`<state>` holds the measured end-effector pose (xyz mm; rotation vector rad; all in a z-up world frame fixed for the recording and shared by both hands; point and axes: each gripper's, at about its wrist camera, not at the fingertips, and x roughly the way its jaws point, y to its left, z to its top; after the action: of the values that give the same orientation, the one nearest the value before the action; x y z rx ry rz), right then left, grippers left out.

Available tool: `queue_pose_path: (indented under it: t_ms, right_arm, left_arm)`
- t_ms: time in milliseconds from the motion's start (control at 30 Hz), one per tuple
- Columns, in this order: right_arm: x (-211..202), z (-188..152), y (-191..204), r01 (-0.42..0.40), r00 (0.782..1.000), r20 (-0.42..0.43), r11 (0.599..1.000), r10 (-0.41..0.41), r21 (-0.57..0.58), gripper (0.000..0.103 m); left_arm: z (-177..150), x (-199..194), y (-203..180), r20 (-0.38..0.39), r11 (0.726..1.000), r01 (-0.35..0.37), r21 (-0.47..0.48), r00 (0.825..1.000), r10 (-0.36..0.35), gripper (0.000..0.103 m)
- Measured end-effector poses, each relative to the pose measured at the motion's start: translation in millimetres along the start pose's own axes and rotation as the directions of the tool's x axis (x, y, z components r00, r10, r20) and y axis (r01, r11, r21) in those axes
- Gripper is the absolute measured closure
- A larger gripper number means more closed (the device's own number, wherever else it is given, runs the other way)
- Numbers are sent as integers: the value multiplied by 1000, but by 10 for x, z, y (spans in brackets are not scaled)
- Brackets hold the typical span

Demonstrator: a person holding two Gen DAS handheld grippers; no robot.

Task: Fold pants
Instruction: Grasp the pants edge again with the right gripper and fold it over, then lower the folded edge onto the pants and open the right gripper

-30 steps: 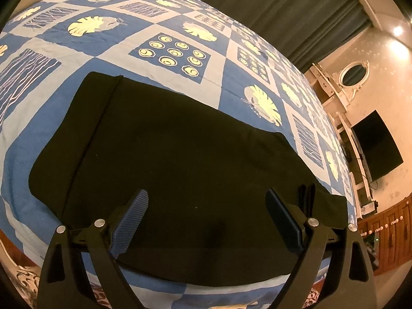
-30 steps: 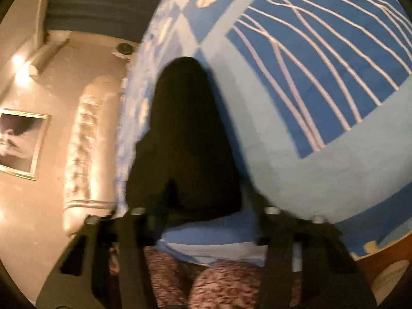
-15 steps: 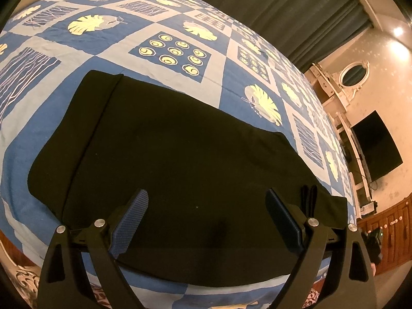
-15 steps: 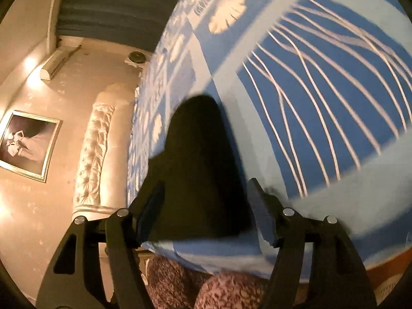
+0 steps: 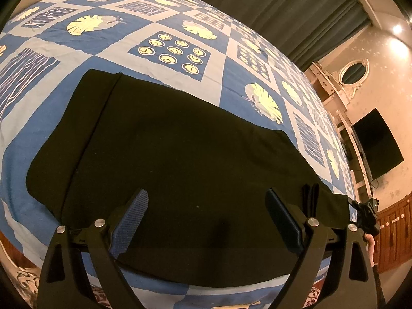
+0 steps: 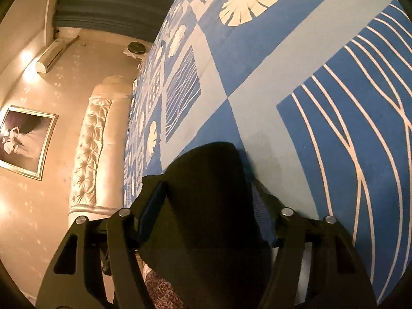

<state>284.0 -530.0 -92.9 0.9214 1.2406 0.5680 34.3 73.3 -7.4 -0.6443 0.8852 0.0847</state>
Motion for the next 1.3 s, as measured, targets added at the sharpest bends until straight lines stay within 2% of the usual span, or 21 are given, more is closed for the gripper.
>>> queue_pose_path:
  t_ms: [67,200,267,367,467,533,800,1000,1067,1100,1133,1200,1300]
  right_arm:
    - [-2,2,-34,30,1000,-9,1000,-30,-7,61]
    - [-9,23,-126,67,998,-6,998,-67,15,74]
    - [-3,20,-149,78,997,6,996,-79,33,77]
    - [-16,17,-180,73,997,8,996,-74,45,77]
    - [-80,-18,-180,34,999,-1,998,-34,50,69]
    - [-149,-60,-185,14,1000,1,998,-14,58,59]
    - [-467,-477,-385,-86,996,-23,993,88,77,56]
    - [-592,-715,-484,-161,985,-53,983,166,87,52]
    - [-615,-774,-500,-165,983,-63,983,170,77,52]
    - [-627,-806,-499,-151,986,-68,987,155,61,55]
    - [-633,-822,-504,-137,987,-72,989,140,52,65]
    - [-607,-872,-522,-96,991,-86,994,99,42,73]
    - [-625,-897,-548,-91,992,-79,995,94,49,74]
  left_arm:
    - [-3,-2,-2,0,1000,0,0,1000,0,12]
    - [-11,0,-1,0,1000,-1,2,1000,1,12]
    - [-11,-2,-3,0,1000,0,1,1000,0,12]
    - [-17,1,-6,0,1000,-2,6,1000,2,12]
    - [-28,13,-6,0,1000,-4,13,1000,4,12]
    - [-30,10,0,0,1000,-1,11,1000,1,12]
    - [-25,4,2,0,1000,-3,9,1000,3,12]
    - [-24,-2,9,0,1000,-4,10,1000,4,12]
    - [-26,0,6,1,1000,-3,9,1000,3,12]
    - [-27,1,3,1,1000,-3,9,1000,3,12]
    - [-26,-1,6,1,1000,-3,10,1000,3,12]
    - [-30,1,1,0,1000,-4,10,1000,4,12]
    - [-31,-3,3,1,1000,-2,9,1000,2,12]
